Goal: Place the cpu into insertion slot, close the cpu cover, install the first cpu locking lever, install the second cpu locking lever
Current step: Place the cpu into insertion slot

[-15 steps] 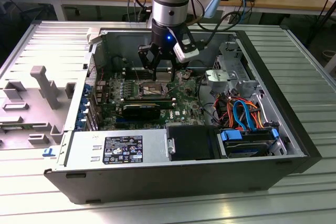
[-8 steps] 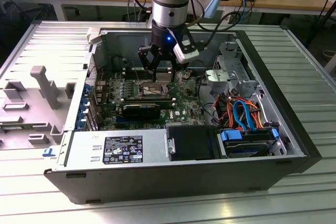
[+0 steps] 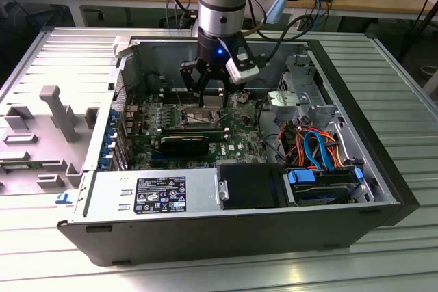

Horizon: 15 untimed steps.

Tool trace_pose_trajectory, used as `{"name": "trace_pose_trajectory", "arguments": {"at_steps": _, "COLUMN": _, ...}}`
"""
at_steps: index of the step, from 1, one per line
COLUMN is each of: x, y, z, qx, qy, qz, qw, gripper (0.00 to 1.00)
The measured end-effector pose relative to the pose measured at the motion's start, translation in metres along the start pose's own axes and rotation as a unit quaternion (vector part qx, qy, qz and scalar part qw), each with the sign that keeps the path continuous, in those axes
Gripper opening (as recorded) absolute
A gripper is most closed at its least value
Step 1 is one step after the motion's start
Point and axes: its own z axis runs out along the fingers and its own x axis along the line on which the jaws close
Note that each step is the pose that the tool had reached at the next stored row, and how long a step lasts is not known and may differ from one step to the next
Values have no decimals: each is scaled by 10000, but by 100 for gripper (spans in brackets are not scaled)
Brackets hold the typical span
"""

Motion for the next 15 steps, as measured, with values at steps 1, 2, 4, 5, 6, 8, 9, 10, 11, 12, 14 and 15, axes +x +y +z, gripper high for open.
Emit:
{"name": "trace_pose_trajectory", "arguments": {"at_steps": 1, "x": 0, "y": 0, "z": 2, "qx": 0, "qy": 0, "qz": 0, "qw": 10000, "gripper": 54}}
{"name": "trace_pose_trajectory", "arguments": {"at_steps": 2, "x": 0, "y": 0, "z": 5, "qx": 0, "qy": 0, "qz": 0, "qw": 10000, "gripper": 54}}
{"name": "trace_pose_trajectory", "arguments": {"at_steps": 4, "x": 0, "y": 0, "z": 10, "qx": 0, "qy": 0, "qz": 0, "qw": 10000, "gripper": 54}}
{"name": "trace_pose_trajectory", "arguments": {"at_steps": 5, "x": 0, "y": 0, "z": 11, "qx": 0, "qy": 0, "qz": 0, "qw": 10000, "gripper": 54}}
{"name": "trace_pose_trajectory", "arguments": {"at_steps": 6, "x": 0, "y": 0, "z": 13, "qx": 0, "qy": 0, "qz": 0, "qw": 10000, "gripper": 54}}
{"name": "trace_pose_trajectory", "arguments": {"at_steps": 8, "x": 0, "y": 0, "z": 16, "qx": 0, "qy": 0, "qz": 0, "qw": 10000, "gripper": 54}}
{"name": "trace_pose_trajectory", "arguments": {"at_steps": 9, "x": 0, "y": 1, "z": 19, "qx": 0, "qy": 0, "qz": 0, "qw": 10000, "gripper": 54}}
{"name": "trace_pose_trajectory", "arguments": {"at_steps": 10, "x": 0, "y": 1, "z": 20, "qx": 0, "qy": 0, "qz": 0, "qw": 10000, "gripper": 54}}
{"name": "trace_pose_trajectory", "arguments": {"at_steps": 11, "x": 0, "y": 1, "z": 22, "qx": 0, "qy": 0, "qz": 0, "qw": 10000, "gripper": 54}}
{"name": "trace_pose_trajectory", "arguments": {"at_steps": 12, "x": 0, "y": 1, "z": 23, "qx": 0, "qy": 0, "qz": 0, "qw": 10000, "gripper": 54}}
{"name": "trace_pose_trajectory", "arguments": {"at_steps": 14, "x": -1, "y": 1, "z": 28, "qx": -1, "qy": -1, "qz": 0, "qw": 10000, "gripper": 54}}
{"name": "trace_pose_trajectory", "arguments": {"at_steps": 15, "x": -1, "y": 1, "z": 30, "qx": -1, "qy": 0, "qz": 0, "qw": 10000, "gripper": 54}}
